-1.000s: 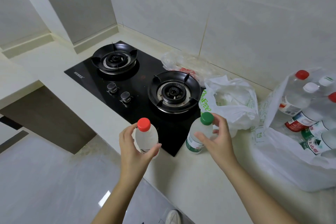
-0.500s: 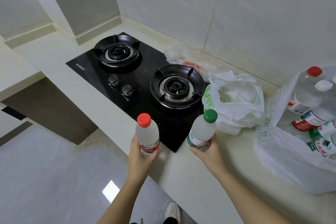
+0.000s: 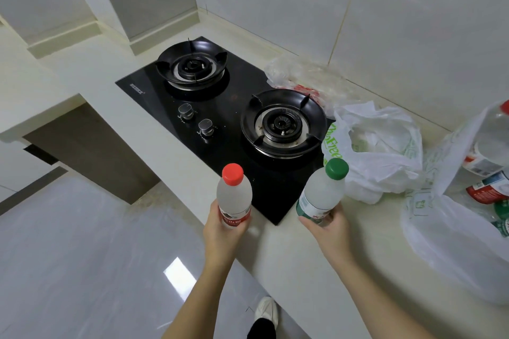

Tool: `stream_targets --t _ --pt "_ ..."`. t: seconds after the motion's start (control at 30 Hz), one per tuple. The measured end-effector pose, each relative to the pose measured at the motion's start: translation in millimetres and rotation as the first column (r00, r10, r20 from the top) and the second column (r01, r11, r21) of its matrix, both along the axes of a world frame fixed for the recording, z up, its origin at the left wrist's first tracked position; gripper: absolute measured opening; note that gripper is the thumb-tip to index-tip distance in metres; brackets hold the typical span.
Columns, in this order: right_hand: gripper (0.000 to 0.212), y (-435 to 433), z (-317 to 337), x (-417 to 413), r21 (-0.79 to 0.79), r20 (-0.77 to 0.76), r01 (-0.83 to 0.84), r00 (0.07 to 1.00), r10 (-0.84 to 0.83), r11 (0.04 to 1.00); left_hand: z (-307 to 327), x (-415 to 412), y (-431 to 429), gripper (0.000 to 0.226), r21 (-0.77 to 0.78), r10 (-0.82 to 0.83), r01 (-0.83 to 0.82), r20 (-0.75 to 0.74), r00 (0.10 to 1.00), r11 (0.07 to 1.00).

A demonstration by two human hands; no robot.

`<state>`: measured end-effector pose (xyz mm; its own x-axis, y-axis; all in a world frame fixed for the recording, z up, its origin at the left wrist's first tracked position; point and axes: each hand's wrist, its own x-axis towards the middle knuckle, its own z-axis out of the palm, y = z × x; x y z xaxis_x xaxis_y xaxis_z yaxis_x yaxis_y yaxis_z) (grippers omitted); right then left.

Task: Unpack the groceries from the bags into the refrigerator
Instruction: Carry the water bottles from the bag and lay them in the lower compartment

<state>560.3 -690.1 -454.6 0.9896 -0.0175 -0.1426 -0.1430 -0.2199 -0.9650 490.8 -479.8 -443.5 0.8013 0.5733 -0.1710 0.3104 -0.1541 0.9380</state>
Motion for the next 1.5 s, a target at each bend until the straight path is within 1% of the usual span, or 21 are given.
stream_targets --t 0.2,0.37,0.5,0.57,0.63,0.83,0.93,1.0,1.07,1.2,1.3,1.43,1.5 --pt "0.054 23.0 25.2 -7.9 0.026 0.053 0.021 0.998 -0.023 0.999 14.4 -27.3 7.3 0.063 -0.061 0.103 -0.100 0.054 0.993 0.993" --pt "0.058 61.1 35.1 -16.3 0.062 0.081 -0.028 0.996 0.023 0.998 26.2 -62.8 26.8 0.063 -0.137 0.246 -0.234 0.072 0.967 0.962" --pt "0.066 99.3 34.9 -37.7 0.098 0.068 -0.149 0.987 0.143 0.984 37.1 -94.1 58.8 0.056 -0.151 0.382 -0.367 0.084 0.920 0.918" --pt "0.065 119.7 35.2 -51.7 0.104 0.066 -0.225 0.974 0.219 0.969 42.6 -114.5 75.7 0.059 -0.156 0.453 -0.437 0.087 0.887 0.886" --pt "0.061 140.9 37.7 -68.6 0.104 0.057 -0.290 0.957 0.285 0.951 48.0 -137.6 92.9 0.057 -0.160 0.513 -0.495 0.101 0.853 0.854" --pt "0.055 208.5 58.9 -123.3 0.042 0.049 -0.440 0.898 0.438 0.897 60.9 -220.8 136.0 0.053 -0.133 0.673 -0.661 0.107 0.731 0.739" --pt "0.058 240.9 73.6 -148.2 0.024 0.066 -0.531 0.846 0.528 0.847 72.9 -262.7 151.1 0.051 -0.103 0.727 -0.720 0.123 0.675 0.686" --pt "0.062 263.8 86.7 -166.5 0.031 0.090 -0.596 0.801 0.592 0.802 86.9 -288.7 162.6 0.049 -0.078 0.755 -0.753 0.143 0.640 0.653" --pt "0.059 287.7 101.1 -186.1 0.049 0.131 -0.670 0.739 0.660 0.741 101.1 -313.7 173.6 0.048 -0.039 0.778 -0.785 0.171 0.605 0.619" --pt "0.056 333.1 131.5 -227.7 0.079 0.227 -0.813 0.579 0.783 0.577 135.9 -362.3 185.1 0.052 0.047 0.818 -0.853 0.260 0.513 0.520" --pt "0.052 363.8 152.3 -255.2 0.111 0.290 -0.894 0.447 0.846 0.435 154.1 -392.6 186.9 0.058 0.094 0.846 -0.904 0.324 0.423 0.416" --pt "0.056 399.7 167.9 -286.0 0.135 0.333 -0.950 0.310 0.891 0.281 164.1 -426.6 184.8 0.060 0.075 0.907 -0.975 0.358 0.222 0.209" --pt "0.053 416.0 173.5 -301.1 0.152 0.326 -0.967 0.243 0.914 0.204 169.3 -440.3 181.9 0.060 0.039 0.925 -0.993 0.362 0.119 0.112"
